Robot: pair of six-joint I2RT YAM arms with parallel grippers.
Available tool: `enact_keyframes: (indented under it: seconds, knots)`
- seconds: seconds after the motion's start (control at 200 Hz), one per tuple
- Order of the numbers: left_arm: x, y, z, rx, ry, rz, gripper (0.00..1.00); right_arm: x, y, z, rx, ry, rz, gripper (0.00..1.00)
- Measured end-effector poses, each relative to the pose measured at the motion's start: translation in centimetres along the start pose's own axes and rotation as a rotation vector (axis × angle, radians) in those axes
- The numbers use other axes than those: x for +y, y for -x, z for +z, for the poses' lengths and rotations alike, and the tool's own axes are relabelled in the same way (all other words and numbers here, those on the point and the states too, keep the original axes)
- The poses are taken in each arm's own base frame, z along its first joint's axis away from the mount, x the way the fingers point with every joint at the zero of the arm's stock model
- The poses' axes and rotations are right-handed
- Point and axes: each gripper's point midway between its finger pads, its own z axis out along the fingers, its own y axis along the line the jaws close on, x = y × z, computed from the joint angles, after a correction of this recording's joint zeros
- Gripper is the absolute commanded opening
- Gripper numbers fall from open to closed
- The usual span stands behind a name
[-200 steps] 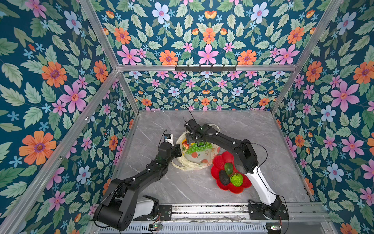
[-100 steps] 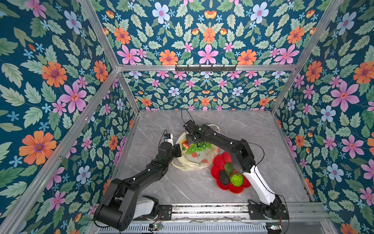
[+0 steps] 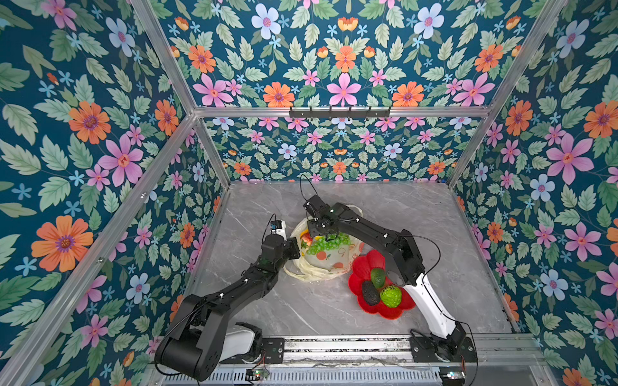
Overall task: Take fruits out of the plastic bag
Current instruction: Pick up the fruit from the plastic bag.
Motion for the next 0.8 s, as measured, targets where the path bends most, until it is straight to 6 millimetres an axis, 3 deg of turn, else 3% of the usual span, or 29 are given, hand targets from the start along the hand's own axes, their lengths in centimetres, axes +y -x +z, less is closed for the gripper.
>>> enact_keyframes:
  seconds: [0.26,0.535,0.8]
  knots:
    - [0.1,-0.1,0.1,0.005,0.005,0.000,0.00,0.7,-0.3,-3.6,0.008,0.078,0.002,0.62]
    - [0.2,-0.1,0.1,0.004,0.012,0.000,0.00,0.7,-2.7,-6.5,0.055,0.142,0.021,0.62]
    - [0.3,-0.1,0.2,0.004,0.019,0.001,0.00,-0.8,-5.6,-9.7,0.073,0.158,0.039,0.61]
